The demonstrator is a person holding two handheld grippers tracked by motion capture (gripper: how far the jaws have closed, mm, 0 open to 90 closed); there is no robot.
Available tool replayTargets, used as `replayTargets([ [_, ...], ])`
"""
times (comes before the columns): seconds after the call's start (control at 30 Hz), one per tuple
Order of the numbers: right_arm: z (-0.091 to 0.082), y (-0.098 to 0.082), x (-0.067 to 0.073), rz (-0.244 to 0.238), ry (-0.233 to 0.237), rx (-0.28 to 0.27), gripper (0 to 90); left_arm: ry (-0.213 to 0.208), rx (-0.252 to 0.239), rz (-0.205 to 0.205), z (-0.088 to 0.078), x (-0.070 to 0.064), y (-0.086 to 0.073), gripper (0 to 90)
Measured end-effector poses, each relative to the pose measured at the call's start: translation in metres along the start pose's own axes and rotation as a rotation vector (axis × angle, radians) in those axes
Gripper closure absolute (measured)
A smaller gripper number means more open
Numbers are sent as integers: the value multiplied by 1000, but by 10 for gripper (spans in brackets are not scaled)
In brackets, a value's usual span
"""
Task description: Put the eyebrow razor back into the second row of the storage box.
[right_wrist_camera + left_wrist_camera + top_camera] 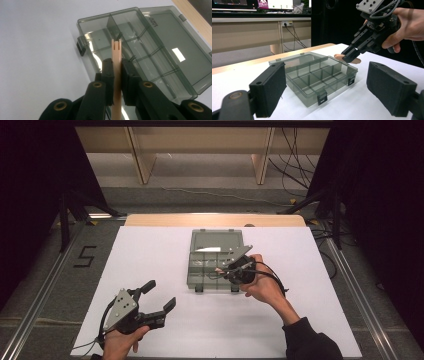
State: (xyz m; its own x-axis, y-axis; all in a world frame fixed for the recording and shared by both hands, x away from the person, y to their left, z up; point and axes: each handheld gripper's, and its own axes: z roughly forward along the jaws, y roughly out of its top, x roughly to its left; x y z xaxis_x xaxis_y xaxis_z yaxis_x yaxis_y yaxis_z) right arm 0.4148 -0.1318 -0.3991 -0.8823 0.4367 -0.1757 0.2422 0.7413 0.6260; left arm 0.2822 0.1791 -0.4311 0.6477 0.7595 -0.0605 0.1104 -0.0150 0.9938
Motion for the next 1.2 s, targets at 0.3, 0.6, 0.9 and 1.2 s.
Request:
replayTargets([
  [0.3, 4, -3, -6, -46, -22, 1, 825, -8, -5, 14, 1, 1, 0, 156],
  [0.6, 10, -8, -14, -64, -23, 6, 825, -3, 0, 4, 0, 0, 0, 157],
  [0.9, 16, -9, -16, -85, -11, 20, 825, -3, 0, 1, 0, 0, 0, 156],
  [1.2, 24, -9, -18, -94, 3, 28, 824, -4, -1, 1, 0, 0, 0, 157],
])
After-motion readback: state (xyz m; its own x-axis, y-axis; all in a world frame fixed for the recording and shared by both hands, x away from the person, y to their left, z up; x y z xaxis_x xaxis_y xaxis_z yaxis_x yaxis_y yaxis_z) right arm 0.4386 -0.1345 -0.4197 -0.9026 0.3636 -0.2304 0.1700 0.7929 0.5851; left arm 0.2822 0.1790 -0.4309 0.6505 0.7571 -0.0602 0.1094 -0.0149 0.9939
